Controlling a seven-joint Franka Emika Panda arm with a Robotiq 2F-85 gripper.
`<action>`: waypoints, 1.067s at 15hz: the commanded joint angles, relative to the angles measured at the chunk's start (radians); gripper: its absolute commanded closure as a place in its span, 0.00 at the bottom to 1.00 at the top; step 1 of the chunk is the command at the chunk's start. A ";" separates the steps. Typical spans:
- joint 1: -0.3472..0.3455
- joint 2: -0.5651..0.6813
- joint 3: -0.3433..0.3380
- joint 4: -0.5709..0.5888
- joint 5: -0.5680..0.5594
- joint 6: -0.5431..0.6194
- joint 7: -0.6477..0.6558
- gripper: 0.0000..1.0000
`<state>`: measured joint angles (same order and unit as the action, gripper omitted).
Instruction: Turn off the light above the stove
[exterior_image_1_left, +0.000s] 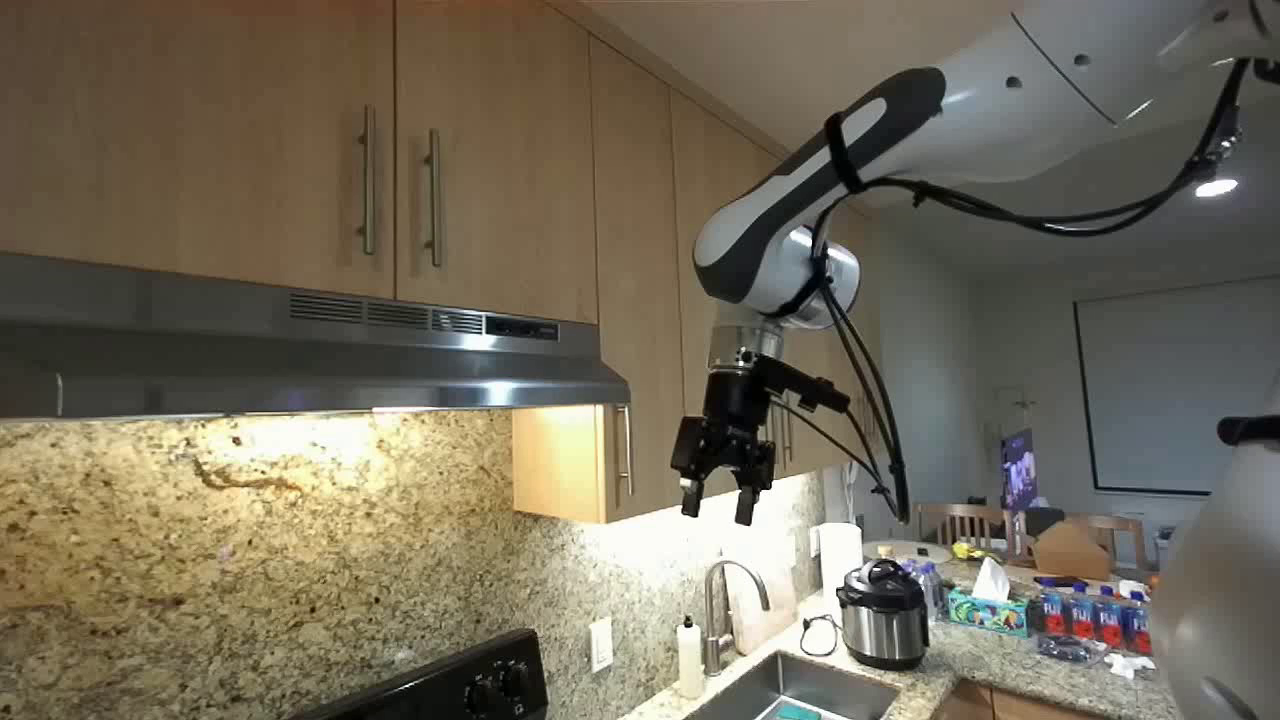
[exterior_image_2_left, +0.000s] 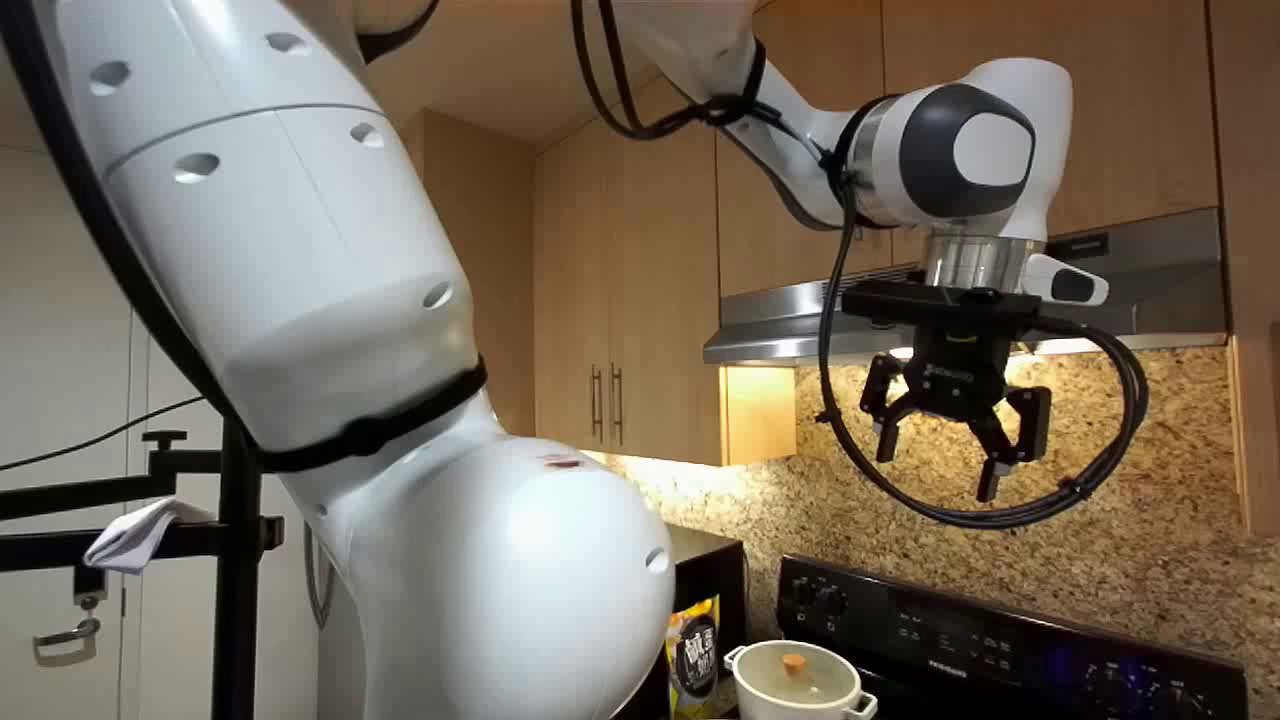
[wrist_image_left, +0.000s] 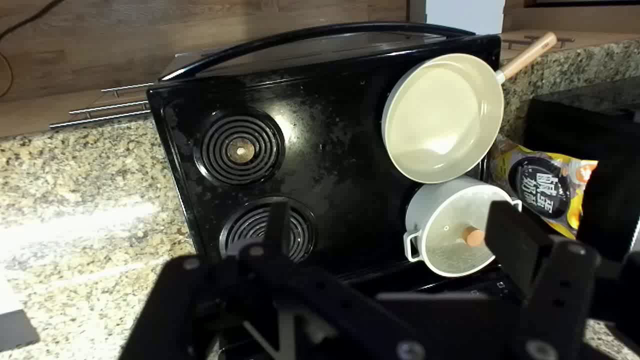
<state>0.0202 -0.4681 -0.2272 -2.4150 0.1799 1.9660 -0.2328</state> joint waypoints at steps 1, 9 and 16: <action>-0.027 0.003 0.024 0.002 0.012 -0.005 -0.010 0.00; -0.028 -0.004 0.022 -0.002 0.009 -0.004 -0.017 0.00; -0.055 -0.033 0.033 -0.015 -0.069 0.014 -0.048 0.00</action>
<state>0.0018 -0.4708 -0.2200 -2.4147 0.1577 1.9659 -0.2463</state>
